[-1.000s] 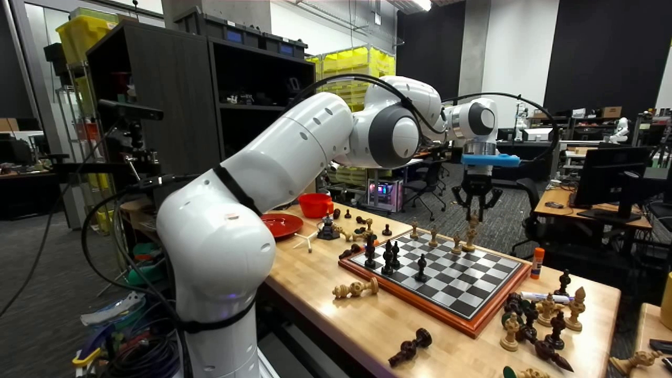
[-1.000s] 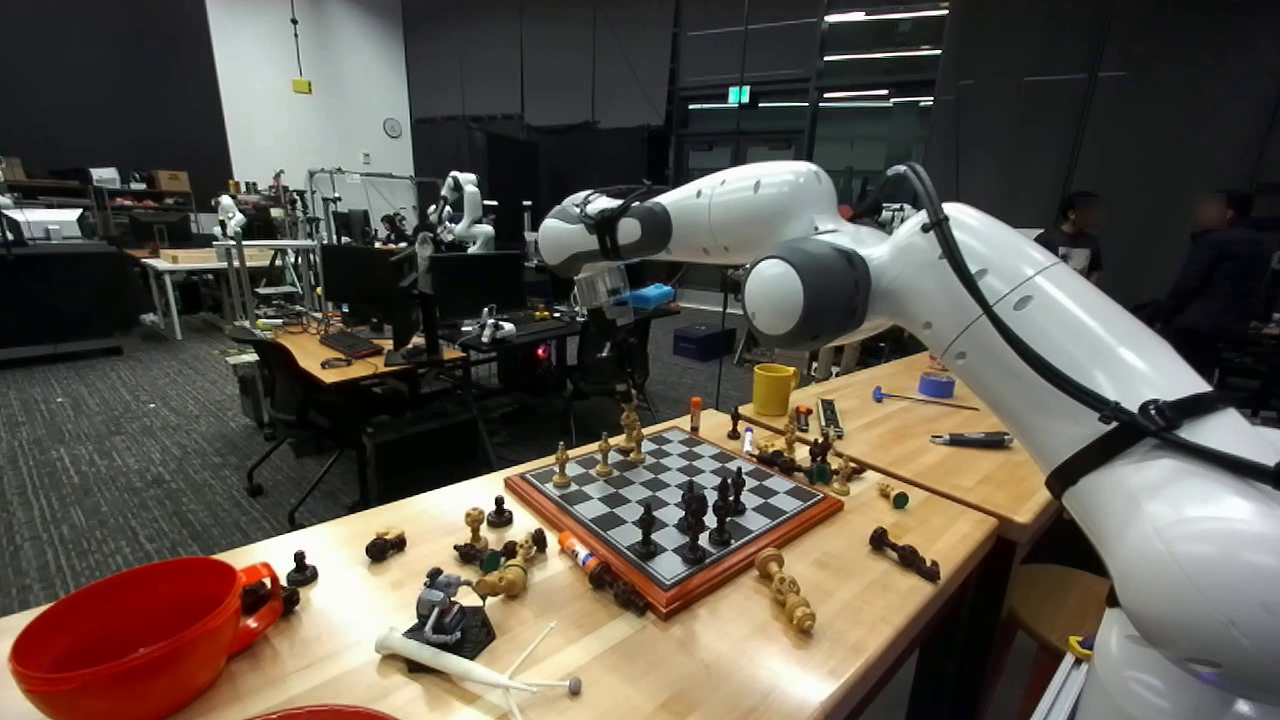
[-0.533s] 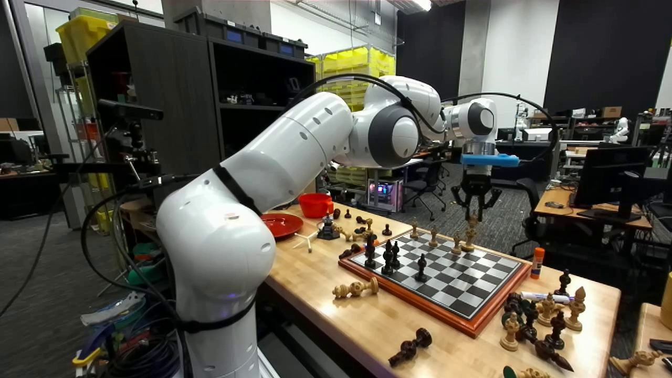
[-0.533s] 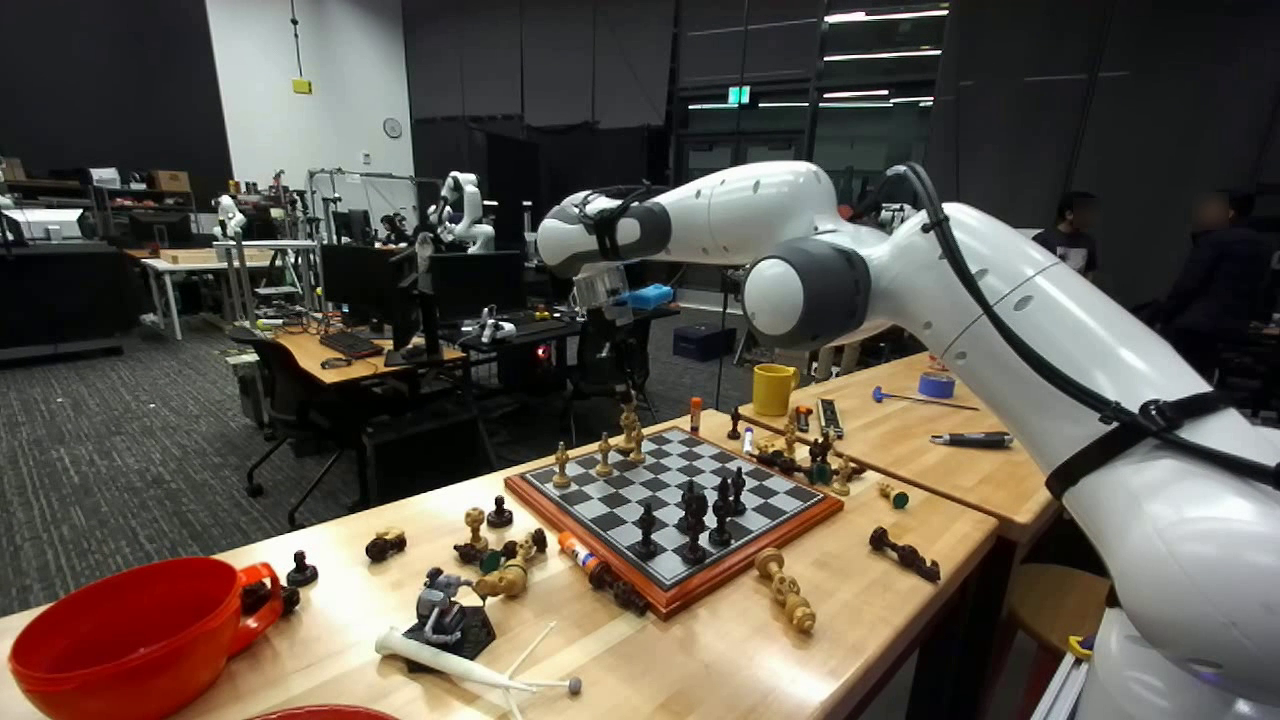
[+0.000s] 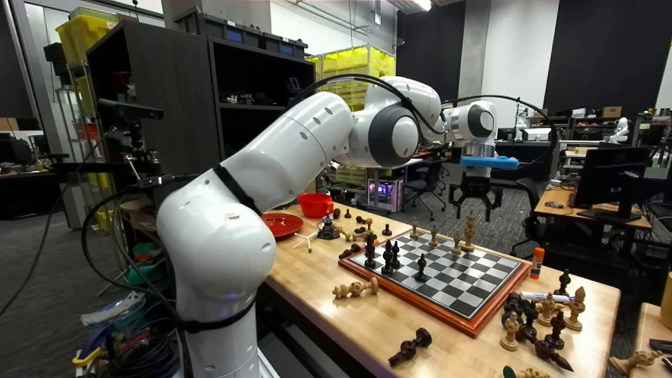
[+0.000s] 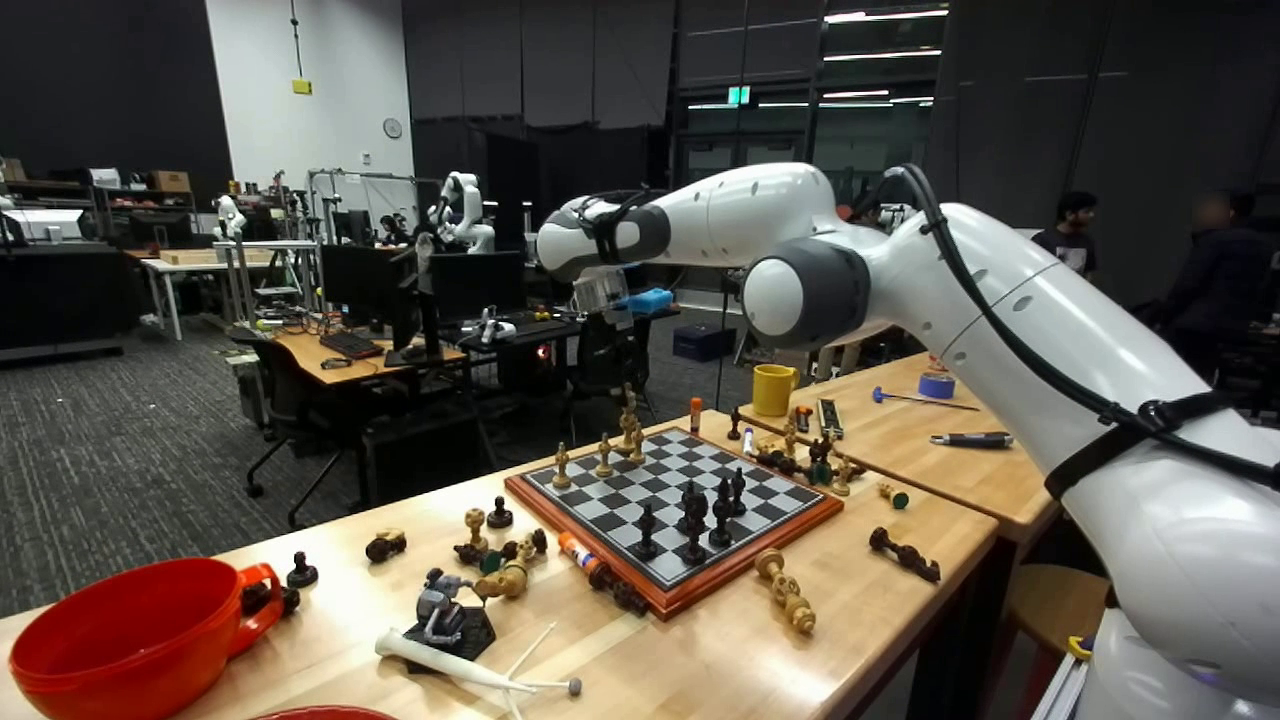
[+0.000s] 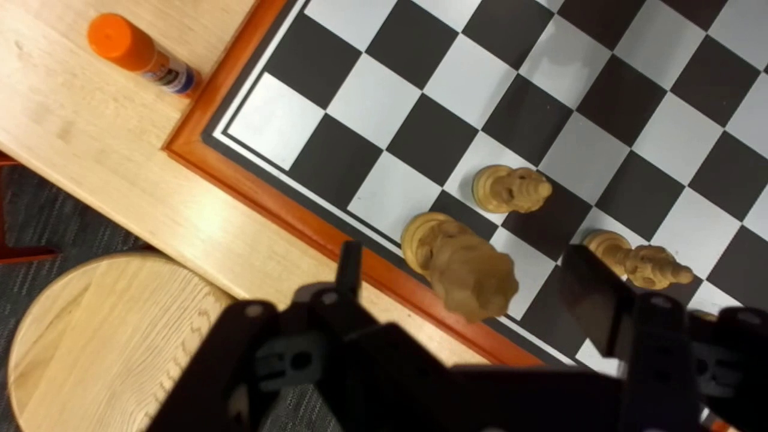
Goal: Move the brown chess piece to the left
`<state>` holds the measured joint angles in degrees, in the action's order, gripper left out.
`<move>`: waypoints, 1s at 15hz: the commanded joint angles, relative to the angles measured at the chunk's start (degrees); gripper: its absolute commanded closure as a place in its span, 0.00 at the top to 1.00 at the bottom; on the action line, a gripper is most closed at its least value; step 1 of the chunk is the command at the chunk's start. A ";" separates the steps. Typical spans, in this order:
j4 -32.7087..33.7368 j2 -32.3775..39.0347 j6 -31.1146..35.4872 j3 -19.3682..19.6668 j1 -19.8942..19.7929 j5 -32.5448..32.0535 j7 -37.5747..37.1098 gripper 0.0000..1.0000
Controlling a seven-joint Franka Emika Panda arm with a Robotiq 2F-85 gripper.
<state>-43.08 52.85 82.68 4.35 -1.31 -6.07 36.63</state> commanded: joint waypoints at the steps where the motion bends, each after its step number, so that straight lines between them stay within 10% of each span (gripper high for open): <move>1: -2.96 -4.24 0.05 -0.57 0.08 0.44 0.85 1.00; 15: -14.07 -20.51 10.69 0.03 -5.64 11.11 -14.33 1.00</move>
<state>-48.09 39.26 89.22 4.12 -6.14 3.49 24.62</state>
